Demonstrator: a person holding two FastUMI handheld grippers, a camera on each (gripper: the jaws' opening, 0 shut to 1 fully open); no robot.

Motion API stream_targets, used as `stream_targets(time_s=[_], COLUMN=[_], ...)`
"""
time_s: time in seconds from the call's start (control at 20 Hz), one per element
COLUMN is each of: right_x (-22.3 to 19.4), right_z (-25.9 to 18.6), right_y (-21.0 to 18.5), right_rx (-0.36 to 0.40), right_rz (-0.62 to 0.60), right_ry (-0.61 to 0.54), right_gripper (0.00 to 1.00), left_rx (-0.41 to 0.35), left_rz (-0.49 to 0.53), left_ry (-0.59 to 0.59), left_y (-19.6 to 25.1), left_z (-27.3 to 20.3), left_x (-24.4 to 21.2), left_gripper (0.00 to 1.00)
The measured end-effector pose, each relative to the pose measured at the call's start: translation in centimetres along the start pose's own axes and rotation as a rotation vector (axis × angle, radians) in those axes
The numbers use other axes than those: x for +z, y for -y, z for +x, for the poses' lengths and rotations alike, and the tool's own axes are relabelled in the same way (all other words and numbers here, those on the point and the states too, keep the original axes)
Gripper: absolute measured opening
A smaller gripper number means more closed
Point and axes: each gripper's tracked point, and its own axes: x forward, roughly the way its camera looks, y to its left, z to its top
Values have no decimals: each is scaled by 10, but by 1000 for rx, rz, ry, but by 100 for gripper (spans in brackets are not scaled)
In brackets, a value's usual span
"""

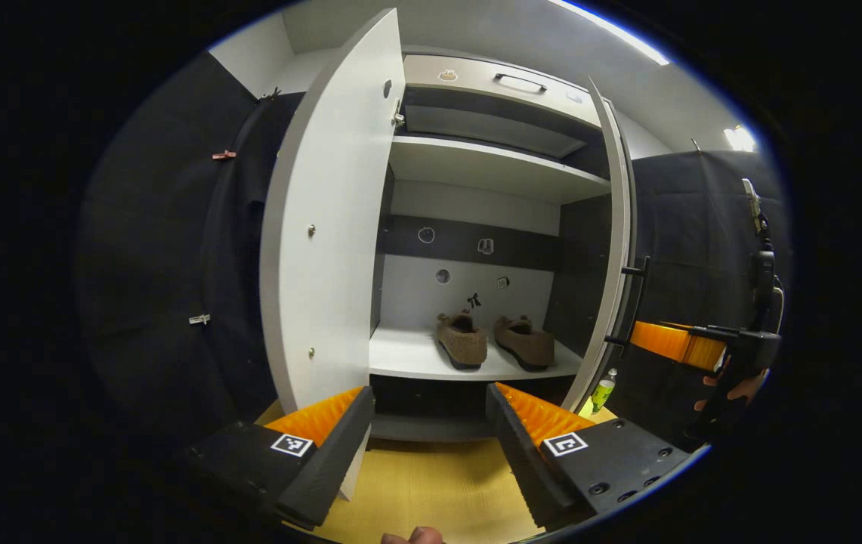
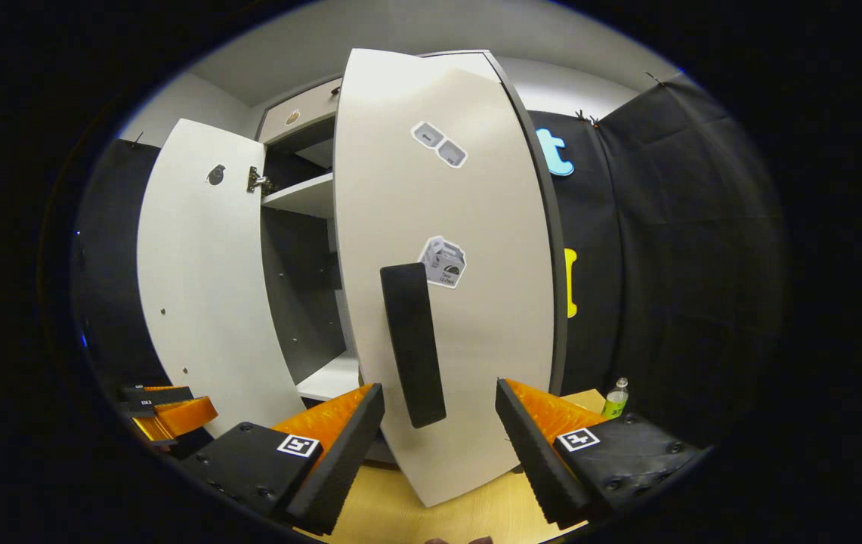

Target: Grab one shoe with the right hand and put it into the shoe cabinet, grab the other shoe with the left hand and put it into the shoe cabinet; then close the right door with the right hand and the left door with the left hand.

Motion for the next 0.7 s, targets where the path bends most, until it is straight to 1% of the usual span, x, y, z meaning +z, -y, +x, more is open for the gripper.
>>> stream_targets(time_s=[0.15, 0.3, 0.55, 0.7], right_x=[-5, -8, -12, -13], right_z=[-5, -8, -14, -19], right_y=[-7, -12, -17, -20], right_rx=[8, 7, -7, -17], right_rz=[1, -13, -14, -5], right_ry=[-7, -9, -7, -6], right_gripper=[98, 98, 98, 98], left_rx=[26, 73, 261, 356], left_rz=[11, 34, 36, 74], left_ry=[10, 59, 176, 196], left_y=[-16, -42, -123, -170], left_z=[-12, -27, -58, -52], left_x=[4, 21, 66, 77], left_gripper=[95, 95, 95, 95])
